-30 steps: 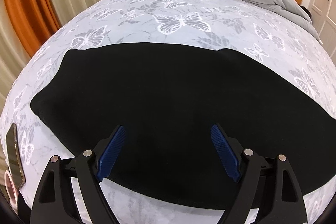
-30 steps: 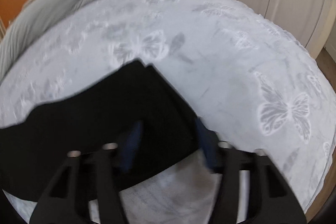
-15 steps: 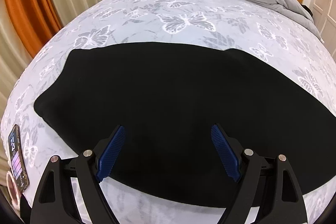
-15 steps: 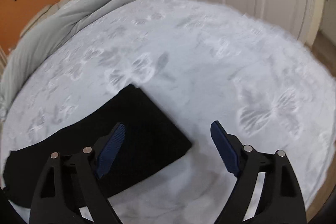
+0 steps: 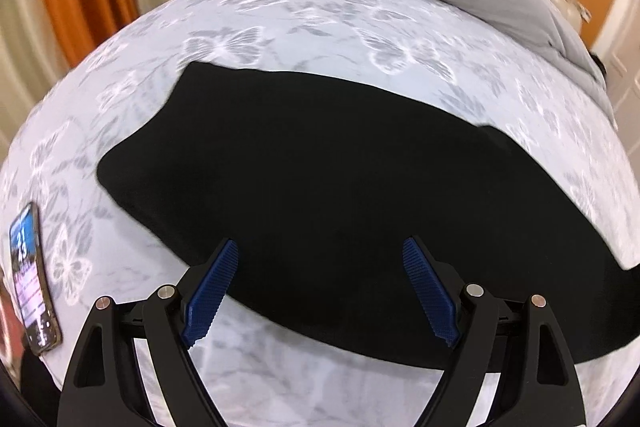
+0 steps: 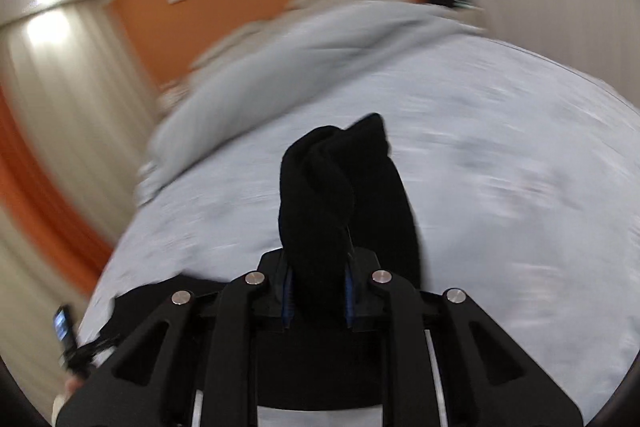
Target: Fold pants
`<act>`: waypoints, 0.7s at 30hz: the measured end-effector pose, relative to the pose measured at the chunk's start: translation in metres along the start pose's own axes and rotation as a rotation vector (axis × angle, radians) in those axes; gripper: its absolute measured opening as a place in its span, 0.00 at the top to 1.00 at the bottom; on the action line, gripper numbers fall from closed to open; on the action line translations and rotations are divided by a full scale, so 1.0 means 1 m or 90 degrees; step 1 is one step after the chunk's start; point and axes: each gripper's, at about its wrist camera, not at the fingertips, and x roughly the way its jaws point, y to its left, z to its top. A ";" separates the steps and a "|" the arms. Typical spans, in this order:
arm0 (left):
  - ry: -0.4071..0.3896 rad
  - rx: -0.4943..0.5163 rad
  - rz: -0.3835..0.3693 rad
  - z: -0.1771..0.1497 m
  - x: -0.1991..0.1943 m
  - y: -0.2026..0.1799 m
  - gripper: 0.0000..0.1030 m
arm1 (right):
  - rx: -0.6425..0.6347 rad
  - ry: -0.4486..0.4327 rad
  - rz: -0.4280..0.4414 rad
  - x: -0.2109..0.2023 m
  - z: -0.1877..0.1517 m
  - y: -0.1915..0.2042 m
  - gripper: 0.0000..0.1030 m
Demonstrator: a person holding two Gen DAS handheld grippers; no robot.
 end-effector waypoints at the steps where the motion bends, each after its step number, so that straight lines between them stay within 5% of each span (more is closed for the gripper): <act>1: 0.000 -0.013 0.000 0.001 -0.001 0.007 0.21 | -0.032 0.013 0.026 0.013 -0.005 0.032 0.83; 8: -0.005 -0.051 -0.005 0.003 -0.010 0.035 0.21 | -0.185 0.155 0.097 0.114 -0.082 0.177 0.83; 12: 0.000 -0.042 -0.005 0.000 -0.010 0.043 0.21 | -0.207 0.187 0.078 0.141 -0.110 0.193 0.83; 17: 0.006 -0.047 -0.024 0.000 -0.013 0.056 0.21 | -0.232 0.152 0.065 0.148 -0.122 0.224 0.81; 21: 0.015 -0.068 -0.032 0.004 -0.009 0.063 0.20 | -0.283 0.285 0.054 0.200 -0.169 0.230 0.73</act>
